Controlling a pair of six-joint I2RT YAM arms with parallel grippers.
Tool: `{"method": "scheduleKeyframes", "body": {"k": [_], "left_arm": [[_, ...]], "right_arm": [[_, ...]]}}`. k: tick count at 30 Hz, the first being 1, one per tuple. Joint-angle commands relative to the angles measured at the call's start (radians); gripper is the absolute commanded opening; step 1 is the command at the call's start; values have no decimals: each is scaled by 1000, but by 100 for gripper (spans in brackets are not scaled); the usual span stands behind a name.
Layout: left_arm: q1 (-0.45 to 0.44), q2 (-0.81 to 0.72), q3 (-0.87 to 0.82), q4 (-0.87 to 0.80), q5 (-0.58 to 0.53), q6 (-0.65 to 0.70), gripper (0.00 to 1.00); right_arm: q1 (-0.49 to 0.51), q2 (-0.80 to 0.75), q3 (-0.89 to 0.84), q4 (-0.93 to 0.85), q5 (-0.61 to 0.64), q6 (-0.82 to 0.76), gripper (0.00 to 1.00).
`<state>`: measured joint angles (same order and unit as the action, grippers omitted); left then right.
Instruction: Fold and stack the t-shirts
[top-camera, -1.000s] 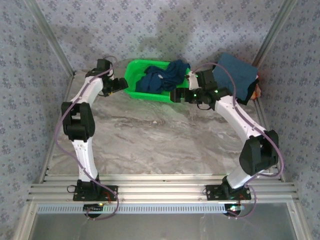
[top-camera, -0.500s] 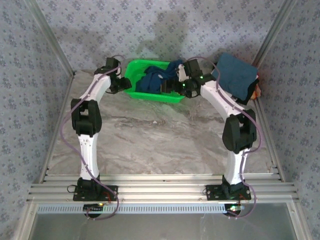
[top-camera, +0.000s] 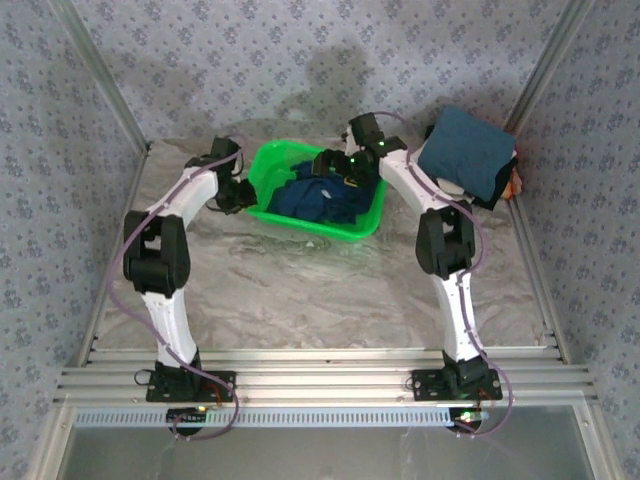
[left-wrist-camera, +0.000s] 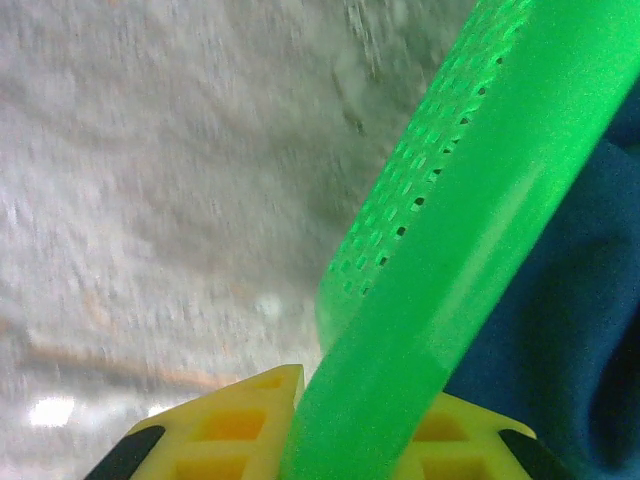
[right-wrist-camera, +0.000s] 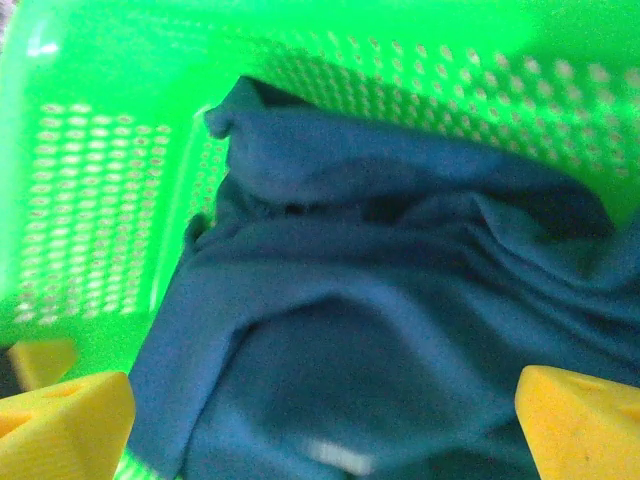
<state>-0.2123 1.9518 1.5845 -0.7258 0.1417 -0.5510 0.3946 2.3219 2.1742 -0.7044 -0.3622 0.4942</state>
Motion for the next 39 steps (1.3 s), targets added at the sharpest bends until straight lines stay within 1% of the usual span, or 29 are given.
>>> {"method": "scheduleKeyframes", "body": {"k": [1,3,5,7,9,10,12,13,14,15,16,17,19,23,27,29,31,33,35,39], "left_arm": [[-38,-131,-107,3,-62,-86,7],[-51,-188,-169,17,-82,-127,6],[-59,-236,-218,17,-105,-150,6],[-64,-275,-265,32,-102,-174,5],[-68,-312,-317,42,-96,-207,4],[-71,-334,-345,78,-100,-226,3],[-71,-369,-394,99,-107,-255,0],[-71,-385,-413,103,-109,-266,0],[-70,-401,-430,107,-111,-277,0],[-67,-413,-443,110,-111,-287,0],[-62,-429,-461,117,-111,-302,0],[-53,-449,-481,126,-111,-324,0],[-24,-487,-523,145,-107,-371,0],[82,-590,-607,179,-106,-469,0],[206,-674,-651,200,-110,-552,0],[264,-700,-661,201,-117,-599,0],[308,-725,-664,189,-159,-654,0],[344,-749,-677,193,-205,-732,0],[363,-758,-684,190,-259,-830,0],[365,-752,-711,203,-354,-1047,0]], "right_arm": [[40,63,97,-159,28,7,100],[56,86,113,-212,17,-2,99],[80,84,89,-258,60,-18,99],[101,85,53,-251,79,-26,99],[118,116,65,-262,76,-29,93],[128,136,87,-282,75,-30,83],[134,149,107,-286,51,-30,47],[131,142,107,-272,37,-27,28],[124,122,105,-244,19,-18,14],[119,93,106,-214,2,-7,5],[113,54,106,-170,-16,16,0],[104,10,112,-114,-33,59,0],[84,-71,143,-22,-111,121,0],[18,-220,268,154,-239,288,0],[-76,-365,305,293,-286,363,0],[-131,-445,305,311,-282,377,0],[-186,-505,292,298,-274,390,0],[-245,-562,246,289,-284,406,0],[-284,-617,163,256,-303,394,0],[-302,-719,-87,227,-311,354,0]]}}
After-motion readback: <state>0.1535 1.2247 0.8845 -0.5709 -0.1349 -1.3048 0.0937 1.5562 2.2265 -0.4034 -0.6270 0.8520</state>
